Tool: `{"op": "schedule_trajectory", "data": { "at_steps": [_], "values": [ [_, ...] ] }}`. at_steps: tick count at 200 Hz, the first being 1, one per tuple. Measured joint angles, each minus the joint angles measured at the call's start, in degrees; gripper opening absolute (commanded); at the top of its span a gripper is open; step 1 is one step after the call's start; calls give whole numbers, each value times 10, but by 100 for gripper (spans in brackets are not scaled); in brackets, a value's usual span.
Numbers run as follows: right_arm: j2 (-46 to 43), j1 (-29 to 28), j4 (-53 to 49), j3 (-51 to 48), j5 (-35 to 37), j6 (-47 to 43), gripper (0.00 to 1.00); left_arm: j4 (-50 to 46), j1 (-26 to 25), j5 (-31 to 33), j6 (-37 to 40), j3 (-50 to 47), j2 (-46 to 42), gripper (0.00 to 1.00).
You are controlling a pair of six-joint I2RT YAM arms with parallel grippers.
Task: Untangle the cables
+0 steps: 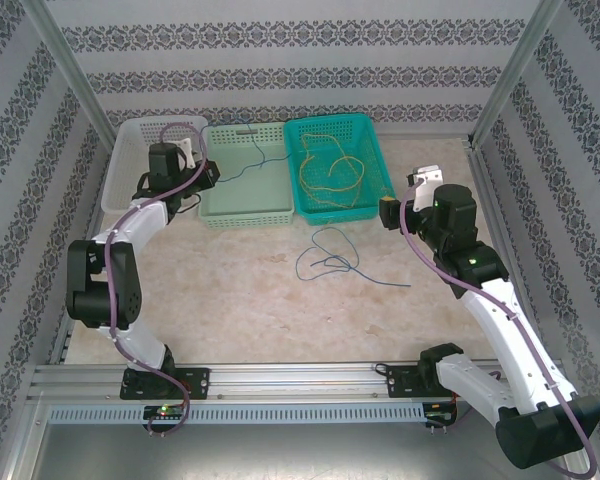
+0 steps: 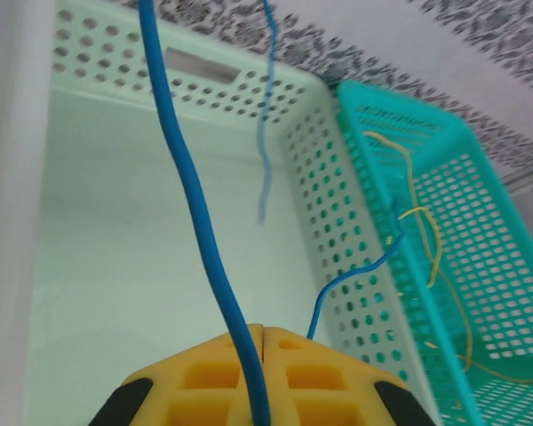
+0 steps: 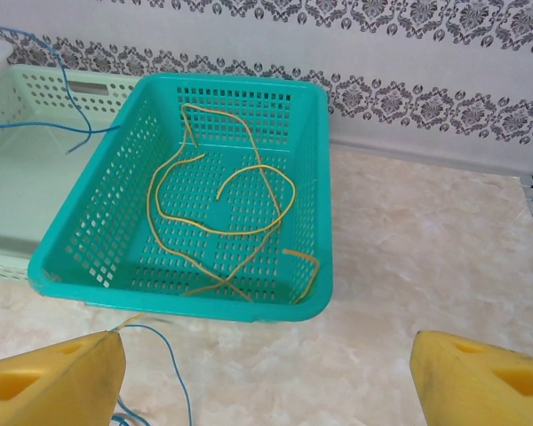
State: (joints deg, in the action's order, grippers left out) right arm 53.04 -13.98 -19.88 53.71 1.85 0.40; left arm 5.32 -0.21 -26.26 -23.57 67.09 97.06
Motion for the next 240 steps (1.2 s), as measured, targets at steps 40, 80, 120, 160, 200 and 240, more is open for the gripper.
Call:
{"op": "schedule_trajectory", "data": {
  "at_steps": [40,80,120,160,200,240],
  "values": [
    [2,0,0,0,0,8,84,-13,-8,45,14,0,0,3],
    [5,0,-1,0,0,10,84,-20,-9,86,34,-5,-7,4],
    [5,4,0,0,2,10,84,-31,-8,86,44,-6,-11,4],
    [5,4,-1,0,3,10,83,-33,-11,77,46,-6,-7,5],
    [11,7,-2,0,2,25,83,-46,-49,65,52,3,38,9],
    [26,7,-11,0,2,40,82,-70,-66,73,54,14,74,47]
  ]
}}
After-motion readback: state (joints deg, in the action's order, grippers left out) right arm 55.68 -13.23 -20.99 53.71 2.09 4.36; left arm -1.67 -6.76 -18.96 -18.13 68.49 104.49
